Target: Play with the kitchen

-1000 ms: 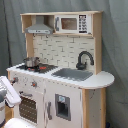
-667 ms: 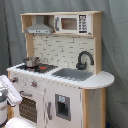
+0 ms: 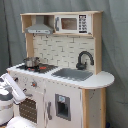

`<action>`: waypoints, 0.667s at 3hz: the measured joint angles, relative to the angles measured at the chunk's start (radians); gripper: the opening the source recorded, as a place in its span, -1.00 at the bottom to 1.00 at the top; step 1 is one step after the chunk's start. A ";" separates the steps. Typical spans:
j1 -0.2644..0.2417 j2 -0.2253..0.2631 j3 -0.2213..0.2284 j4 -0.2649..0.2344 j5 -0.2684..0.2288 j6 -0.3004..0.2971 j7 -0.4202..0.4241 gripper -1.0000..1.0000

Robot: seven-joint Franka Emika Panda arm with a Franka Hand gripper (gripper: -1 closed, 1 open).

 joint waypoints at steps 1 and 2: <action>-0.063 0.000 -0.001 -0.006 0.004 0.093 0.027 1.00; -0.125 0.000 0.000 -0.013 0.004 0.185 0.051 1.00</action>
